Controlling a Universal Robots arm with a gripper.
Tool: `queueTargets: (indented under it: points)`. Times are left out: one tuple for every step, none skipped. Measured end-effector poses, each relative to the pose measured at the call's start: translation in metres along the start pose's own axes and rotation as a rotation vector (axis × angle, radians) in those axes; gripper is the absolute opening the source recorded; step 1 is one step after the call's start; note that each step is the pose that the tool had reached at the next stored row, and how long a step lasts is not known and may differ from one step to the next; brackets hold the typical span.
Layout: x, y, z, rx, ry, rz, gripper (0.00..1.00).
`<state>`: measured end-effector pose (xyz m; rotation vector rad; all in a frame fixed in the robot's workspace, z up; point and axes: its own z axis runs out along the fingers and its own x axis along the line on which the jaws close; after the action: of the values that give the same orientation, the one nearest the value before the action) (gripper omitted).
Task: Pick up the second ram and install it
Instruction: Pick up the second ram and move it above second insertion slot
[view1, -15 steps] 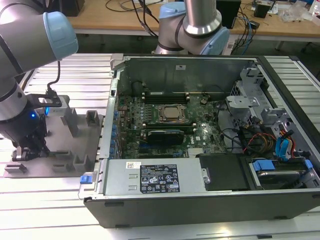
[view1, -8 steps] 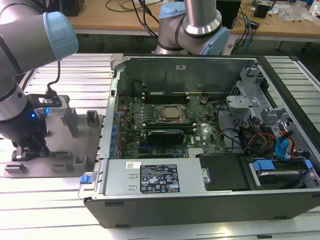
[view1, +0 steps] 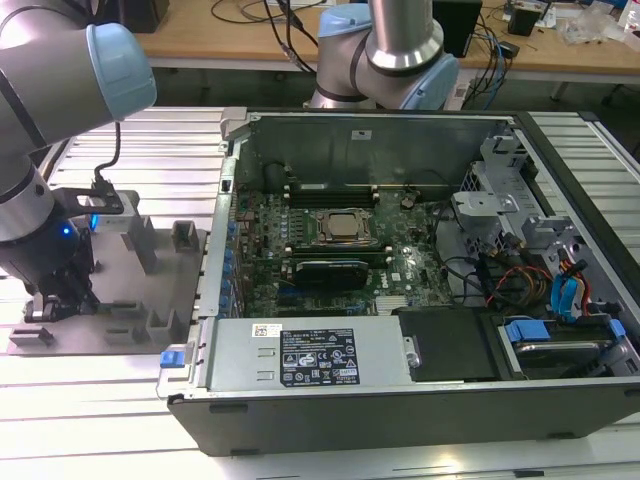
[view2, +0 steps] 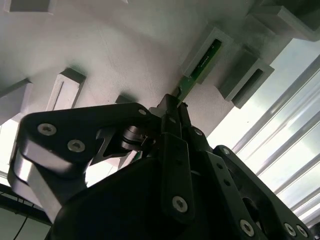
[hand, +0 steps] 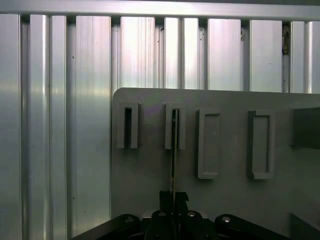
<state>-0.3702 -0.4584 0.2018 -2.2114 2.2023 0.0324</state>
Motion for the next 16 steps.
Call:
queueTargets:
  points:
    - [0.0,0.0,-0.0016,-0.0002,0.0002,0.0,0.11]
    - [-0.0001,0.0001,-0.0055,-0.0004,0.0003,0.0,0.11]
    - [-0.0003,0.0001,-0.0101,-0.0004,0.0003,0.0,0.11]
    - [-0.0004,0.0001,-0.0133,-0.0004,0.0004,0.0,0.11]
    - [-0.0004,0.0,-0.0145,-0.0003,0.0003,0.0,0.11]
    - [-0.0004,0.0001,-0.0157,-0.0004,0.0003,0.0,0.11]
    - [-0.0005,0.0001,-0.017,-0.0003,0.0003,0.0,0.11]
    - [-0.0006,0.0,-0.0193,-0.0004,0.0003,0.0,0.11]
    - [-0.0008,0.0001,-0.0224,-0.0004,0.0003,0.0,0.11]
    - [-0.0009,0.0001,-0.0248,-0.0003,0.0003,0.0,0.11]
    - [-0.001,0.0001,-0.0279,-0.0003,0.0003,0.0,0.11]
    - [-0.0011,0.0001,-0.0294,-0.0003,0.0003,0.0,0.11]
    - [-0.0011,0.0,-0.0301,-0.0003,0.0003,0.0,0.11]
    - [-0.0011,0.0001,-0.0314,-0.0003,0.0003,0.0,0.11]
    - [-0.0012,0.0,-0.0324,-0.0003,0.0002,0.0,0.11]
    - [-0.0012,0.0001,-0.033,-0.0003,0.0003,0.0,0.11]
